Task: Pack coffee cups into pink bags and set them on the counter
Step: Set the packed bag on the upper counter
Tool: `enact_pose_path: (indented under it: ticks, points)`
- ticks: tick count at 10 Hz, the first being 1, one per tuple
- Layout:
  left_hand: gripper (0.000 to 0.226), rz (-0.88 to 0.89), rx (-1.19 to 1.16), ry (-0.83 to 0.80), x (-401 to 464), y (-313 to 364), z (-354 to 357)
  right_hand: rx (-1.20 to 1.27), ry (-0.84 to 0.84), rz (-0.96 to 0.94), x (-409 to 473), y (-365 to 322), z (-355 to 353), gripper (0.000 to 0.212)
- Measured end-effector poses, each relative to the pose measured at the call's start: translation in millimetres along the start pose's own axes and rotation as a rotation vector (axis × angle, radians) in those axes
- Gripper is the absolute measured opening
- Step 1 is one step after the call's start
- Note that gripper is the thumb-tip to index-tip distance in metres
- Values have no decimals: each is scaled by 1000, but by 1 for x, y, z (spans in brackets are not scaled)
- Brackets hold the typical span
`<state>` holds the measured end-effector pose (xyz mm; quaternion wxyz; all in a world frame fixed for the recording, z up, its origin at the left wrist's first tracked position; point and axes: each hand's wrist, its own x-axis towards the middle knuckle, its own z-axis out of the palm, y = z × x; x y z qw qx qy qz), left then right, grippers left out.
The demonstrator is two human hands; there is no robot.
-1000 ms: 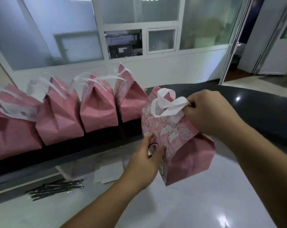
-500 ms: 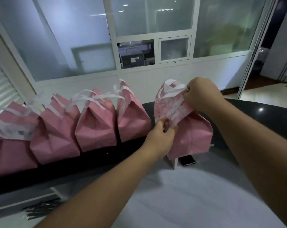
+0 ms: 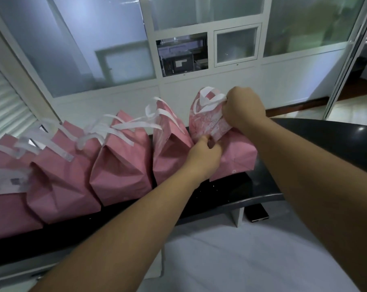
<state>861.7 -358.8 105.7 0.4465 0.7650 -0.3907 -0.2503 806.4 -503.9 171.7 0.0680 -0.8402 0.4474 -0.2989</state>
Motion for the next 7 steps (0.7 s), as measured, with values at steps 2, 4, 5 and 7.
enact_pose_path:
  ticks: [2, 4, 5, 7]
  points:
    - [45, -44, 38, -11, 12, 3, 3, -7, 13, 6, 5, 3, 23, 28]
    - [48, -80, 106, -28, 7, 8, -1, 15, -59, 3, 1, 1, 19, 25]
    - [54, -48, 111, -31, -7, 11, -9, -39, -105, -43, -10, -5, 2, 20]
    - [57, 16, 100, -45, -78, -22, -47, -22, 8, -259, -87, -20, -34, 39]
